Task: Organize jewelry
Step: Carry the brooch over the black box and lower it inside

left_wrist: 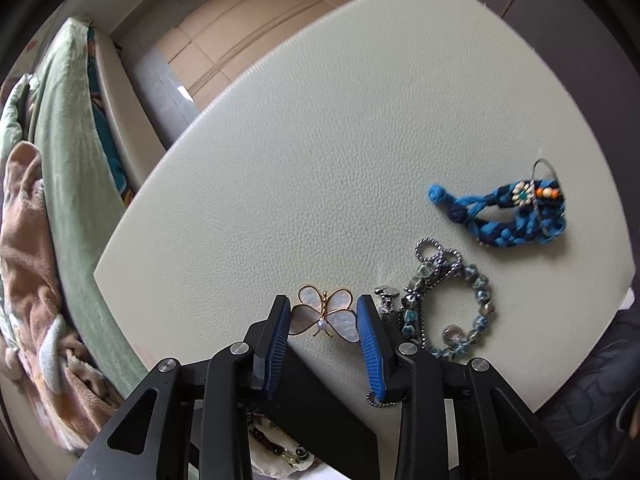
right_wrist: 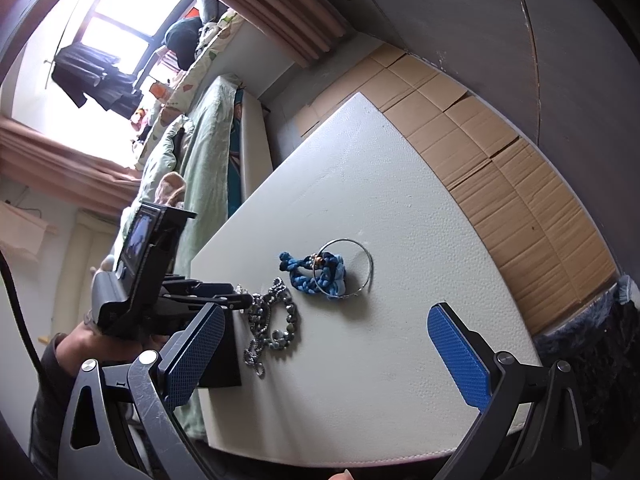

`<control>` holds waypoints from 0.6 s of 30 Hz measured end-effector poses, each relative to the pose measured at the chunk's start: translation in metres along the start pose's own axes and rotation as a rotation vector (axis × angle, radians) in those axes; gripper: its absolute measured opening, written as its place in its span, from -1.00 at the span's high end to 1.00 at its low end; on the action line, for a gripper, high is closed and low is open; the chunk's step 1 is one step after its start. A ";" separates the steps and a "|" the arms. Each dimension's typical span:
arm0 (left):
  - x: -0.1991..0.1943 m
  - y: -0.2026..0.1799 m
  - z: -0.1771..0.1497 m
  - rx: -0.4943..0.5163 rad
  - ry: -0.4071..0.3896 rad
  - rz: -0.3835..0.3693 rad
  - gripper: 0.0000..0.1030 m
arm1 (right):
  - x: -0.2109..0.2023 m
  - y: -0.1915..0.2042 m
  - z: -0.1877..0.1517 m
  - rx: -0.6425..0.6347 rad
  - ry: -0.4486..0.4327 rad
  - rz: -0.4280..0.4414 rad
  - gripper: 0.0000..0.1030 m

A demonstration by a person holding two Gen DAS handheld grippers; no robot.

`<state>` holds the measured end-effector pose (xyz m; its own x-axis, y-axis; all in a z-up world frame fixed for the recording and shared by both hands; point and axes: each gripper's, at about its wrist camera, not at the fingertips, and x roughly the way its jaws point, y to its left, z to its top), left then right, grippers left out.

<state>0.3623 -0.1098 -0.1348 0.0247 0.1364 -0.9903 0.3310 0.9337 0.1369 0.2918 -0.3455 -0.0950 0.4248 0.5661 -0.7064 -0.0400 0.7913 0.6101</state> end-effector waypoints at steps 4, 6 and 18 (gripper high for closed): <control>-0.027 0.008 -0.006 -0.017 -0.068 -0.009 0.31 | 0.004 0.000 0.001 0.011 0.002 -0.001 -1.00; -0.043 0.014 -0.012 -0.033 -0.103 -0.023 0.31 | 0.007 0.000 0.002 0.018 0.002 -0.001 -1.00; -0.081 0.029 -0.049 -0.096 -0.228 -0.076 0.31 | 0.037 0.009 0.007 0.028 0.023 -0.013 -0.44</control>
<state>0.3234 -0.0776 -0.0497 0.2186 -0.0033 -0.9758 0.2495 0.9669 0.0526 0.3133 -0.3191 -0.1133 0.4039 0.5612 -0.7224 -0.0089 0.7921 0.6104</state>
